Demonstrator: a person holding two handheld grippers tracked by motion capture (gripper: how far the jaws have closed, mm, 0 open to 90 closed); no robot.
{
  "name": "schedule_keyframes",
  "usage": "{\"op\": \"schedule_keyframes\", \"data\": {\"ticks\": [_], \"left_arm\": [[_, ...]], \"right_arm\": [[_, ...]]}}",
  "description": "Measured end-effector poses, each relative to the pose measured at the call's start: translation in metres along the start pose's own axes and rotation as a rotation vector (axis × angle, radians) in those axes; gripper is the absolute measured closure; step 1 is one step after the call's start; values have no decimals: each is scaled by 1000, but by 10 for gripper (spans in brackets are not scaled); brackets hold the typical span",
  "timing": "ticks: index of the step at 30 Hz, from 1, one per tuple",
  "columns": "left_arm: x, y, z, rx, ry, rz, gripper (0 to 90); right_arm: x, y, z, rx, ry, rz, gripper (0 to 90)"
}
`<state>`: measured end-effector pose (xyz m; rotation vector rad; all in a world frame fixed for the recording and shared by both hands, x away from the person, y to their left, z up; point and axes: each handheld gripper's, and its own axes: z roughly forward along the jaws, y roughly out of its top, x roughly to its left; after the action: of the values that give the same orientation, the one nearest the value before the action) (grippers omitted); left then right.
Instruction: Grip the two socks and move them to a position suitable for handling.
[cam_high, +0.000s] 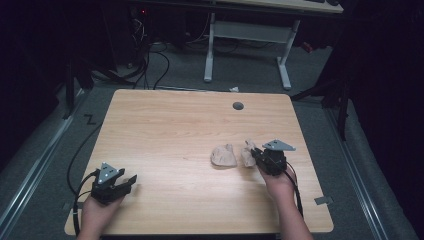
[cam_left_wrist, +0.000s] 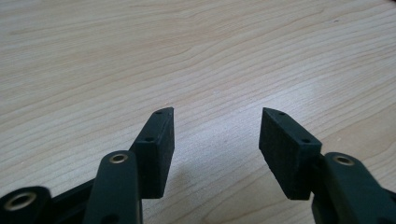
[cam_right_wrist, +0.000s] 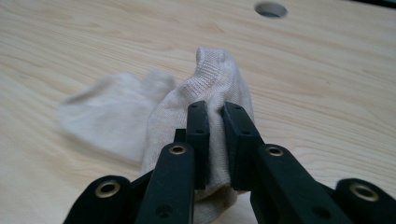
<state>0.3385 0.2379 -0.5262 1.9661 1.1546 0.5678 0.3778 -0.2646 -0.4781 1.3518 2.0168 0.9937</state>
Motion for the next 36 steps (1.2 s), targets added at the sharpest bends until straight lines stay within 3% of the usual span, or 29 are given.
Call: {"op": "schedule_keyframes", "data": {"ticks": [1,4,5,6,7,9,10,14,20,23,30,36], "left_arm": [[0,0,0,0,0,0,461],[-2,1,0,-5,-5,5,468],[-3,1,0,-5,-8,7,468],[-5,1,0,-4,-13,13,472],[-5,1,0,-4,-13,13,472],[-7,1,1,-9,-15,14,474],[-8,2,0,-10,-19,16,476],[-11,2,0,-25,-30,9,481],[-17,4,-1,-35,-45,17,483],[-20,4,-1,-37,-56,23,483],[-25,5,0,-37,-62,34,482],[-28,4,0,-36,-64,40,480]], "right_arm": [[0,0,0,0,0,0,822],[21,1,-14,-35,70,-13,821],[21,1,-14,-35,70,-13,821],[36,0,-17,-41,105,-24,821],[36,0,-17,-41,105,-24,821],[53,-2,-16,-39,149,-41,820],[66,-5,-13,-33,184,-49,820],[95,-11,-1,-5,247,-78,819],[126,-24,21,63,306,-115,818],[137,-30,30,96,309,-139,816],[140,-32,36,103,288,-171,799],[136,-25,32,75,262,-156,655]]}}
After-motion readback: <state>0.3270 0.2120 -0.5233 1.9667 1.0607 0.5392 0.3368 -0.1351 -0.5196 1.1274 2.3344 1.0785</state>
